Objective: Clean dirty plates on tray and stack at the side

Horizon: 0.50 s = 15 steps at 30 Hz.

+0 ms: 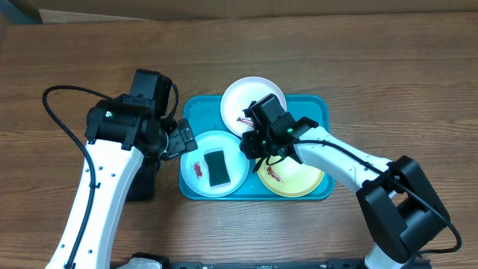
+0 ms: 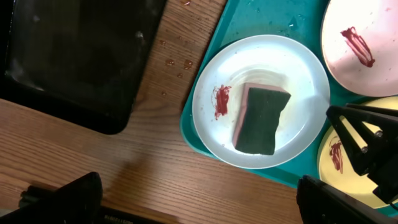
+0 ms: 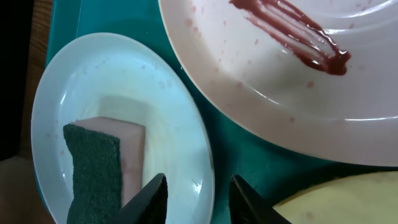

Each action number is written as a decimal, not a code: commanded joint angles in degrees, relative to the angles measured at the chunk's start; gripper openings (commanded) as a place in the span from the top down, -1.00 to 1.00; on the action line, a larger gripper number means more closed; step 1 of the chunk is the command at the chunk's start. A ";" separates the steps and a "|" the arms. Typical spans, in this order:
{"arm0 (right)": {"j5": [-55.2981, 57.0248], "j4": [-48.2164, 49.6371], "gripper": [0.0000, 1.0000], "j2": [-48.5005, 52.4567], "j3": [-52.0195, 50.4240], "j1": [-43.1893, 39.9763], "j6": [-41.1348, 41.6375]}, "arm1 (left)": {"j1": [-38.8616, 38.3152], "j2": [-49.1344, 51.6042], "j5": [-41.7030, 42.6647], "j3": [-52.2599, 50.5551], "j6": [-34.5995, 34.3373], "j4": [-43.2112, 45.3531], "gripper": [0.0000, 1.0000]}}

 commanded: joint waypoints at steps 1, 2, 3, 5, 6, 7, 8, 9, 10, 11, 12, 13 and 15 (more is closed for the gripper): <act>0.28 0.48 0.32 0.66 0.17 1.36 -0.11 | 0.02 0.35 0.48 -0.07 -0.81 0.17 -1.00; 0.31 0.70 0.31 0.76 0.15 1.70 -0.11 | 0.02 0.35 0.50 -0.07 -0.81 0.17 -0.99; 0.39 0.96 0.31 0.79 0.13 2.14 -0.11 | 0.02 0.35 0.48 -0.07 -0.81 0.17 -1.00; 1.81 0.94 0.31 0.83 0.11 2.91 -0.09 | 0.02 0.35 0.50 -0.07 -0.83 0.22 -0.99; 3.30 0.81 0.31 0.83 -0.04 3.30 -0.04 | 0.02 0.35 0.52 -0.07 -0.83 0.22 -0.99; 4.74 0.68 0.31 0.83 -0.20 3.61 0.15 | 0.02 0.35 0.52 -0.07 -0.83 0.20 -1.00; 6.05 0.55 0.31 0.83 -0.39 3.82 0.15 | 0.02 0.35 0.55 -0.07 -0.83 0.17 -1.00; 7.23 0.50 0.30 0.83 -0.59 3.85 0.15 | 0.02 0.35 0.52 -0.07 -0.83 0.17 -1.00; 7.91 0.44 0.30 0.83 -0.68 3.85 0.13 | 0.02 0.35 0.52 -0.07 -0.83 0.17 -1.00; 8.61 0.44 0.31 0.85 -0.76 3.85 0.13 | 0.02 0.35 0.52 -0.07 -0.83 0.17 -0.99; 9.29 0.39 0.30 0.85 -0.79 3.85 0.13 | 0.02 0.35 0.52 -0.07 -0.83 0.17 -0.99; 9.92 0.42 0.30 0.85 -0.79 3.85 0.13 | 0.02 0.35 0.52 -0.07 -0.83 0.20 -0.99; 10.82 0.48 0.28 0.85 -0.79 3.82 0.11 | 0.02 0.35 0.52 -0.07 -0.83 0.20 -0.99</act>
